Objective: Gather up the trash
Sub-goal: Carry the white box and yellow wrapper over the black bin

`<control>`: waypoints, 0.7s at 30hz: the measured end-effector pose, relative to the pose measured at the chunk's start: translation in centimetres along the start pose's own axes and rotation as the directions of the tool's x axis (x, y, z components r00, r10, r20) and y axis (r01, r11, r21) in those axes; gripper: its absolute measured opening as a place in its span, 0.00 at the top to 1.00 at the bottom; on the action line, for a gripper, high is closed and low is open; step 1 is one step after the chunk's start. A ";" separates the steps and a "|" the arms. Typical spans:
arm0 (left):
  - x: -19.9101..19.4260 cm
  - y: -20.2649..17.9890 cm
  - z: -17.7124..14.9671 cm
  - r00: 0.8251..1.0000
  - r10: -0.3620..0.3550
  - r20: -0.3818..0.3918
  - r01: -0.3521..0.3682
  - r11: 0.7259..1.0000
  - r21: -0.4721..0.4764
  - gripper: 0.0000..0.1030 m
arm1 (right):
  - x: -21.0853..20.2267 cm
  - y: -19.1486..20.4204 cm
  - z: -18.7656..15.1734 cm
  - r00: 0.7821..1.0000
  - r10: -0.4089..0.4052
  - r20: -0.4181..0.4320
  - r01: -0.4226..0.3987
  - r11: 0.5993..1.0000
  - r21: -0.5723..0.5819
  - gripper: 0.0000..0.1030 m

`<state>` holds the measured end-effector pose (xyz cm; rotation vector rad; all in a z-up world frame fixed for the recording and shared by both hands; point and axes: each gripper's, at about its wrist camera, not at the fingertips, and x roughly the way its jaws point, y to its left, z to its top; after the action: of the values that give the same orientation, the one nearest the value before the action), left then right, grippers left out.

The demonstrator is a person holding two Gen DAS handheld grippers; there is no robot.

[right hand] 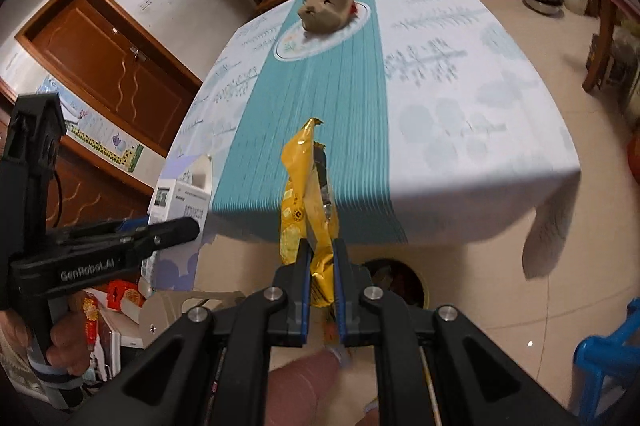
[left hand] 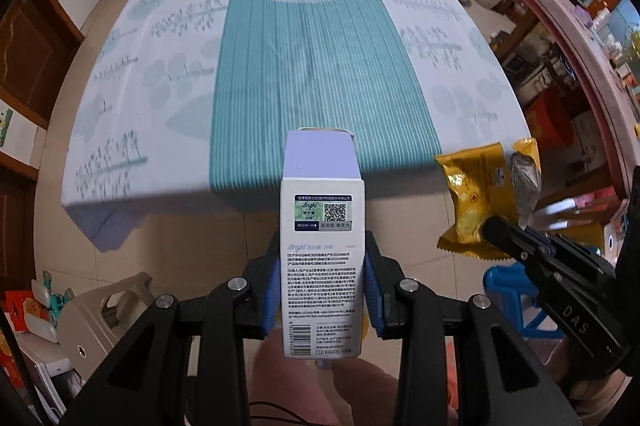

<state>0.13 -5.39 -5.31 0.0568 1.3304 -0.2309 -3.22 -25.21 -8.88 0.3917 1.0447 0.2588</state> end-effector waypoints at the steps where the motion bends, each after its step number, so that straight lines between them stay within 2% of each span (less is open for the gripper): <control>1: 0.1 -0.1 -0.6 1.000 -0.001 -0.006 0.001 1.000 0.009 0.67 | -0.1 -0.1 -0.6 1.000 0.001 -0.002 -0.001 1.000 0.006 0.91; 6: 2.1 -0.3 -3.0 0.999 -0.009 -0.038 0.010 0.999 0.040 0.67 | 0.8 -0.6 -3.8 1.000 -0.010 -0.025 0.011 0.999 0.030 0.91; 10: 5.3 -0.2 -4.8 0.997 -0.023 -0.072 0.026 0.998 0.054 0.67 | 2.8 -1.3 -6.6 0.998 -0.026 -0.055 0.030 0.996 0.078 0.91; 21: 15.8 0.5 -9.0 0.992 -0.049 -0.117 0.055 0.997 0.046 0.67 | 11.4 -5.5 -13.8 0.988 -0.100 -0.119 0.122 0.973 0.195 0.91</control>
<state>-4.88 -5.45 -22.83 0.0778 1.4434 -0.3085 -9.68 -23.10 -26.28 0.5038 1.2003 0.0737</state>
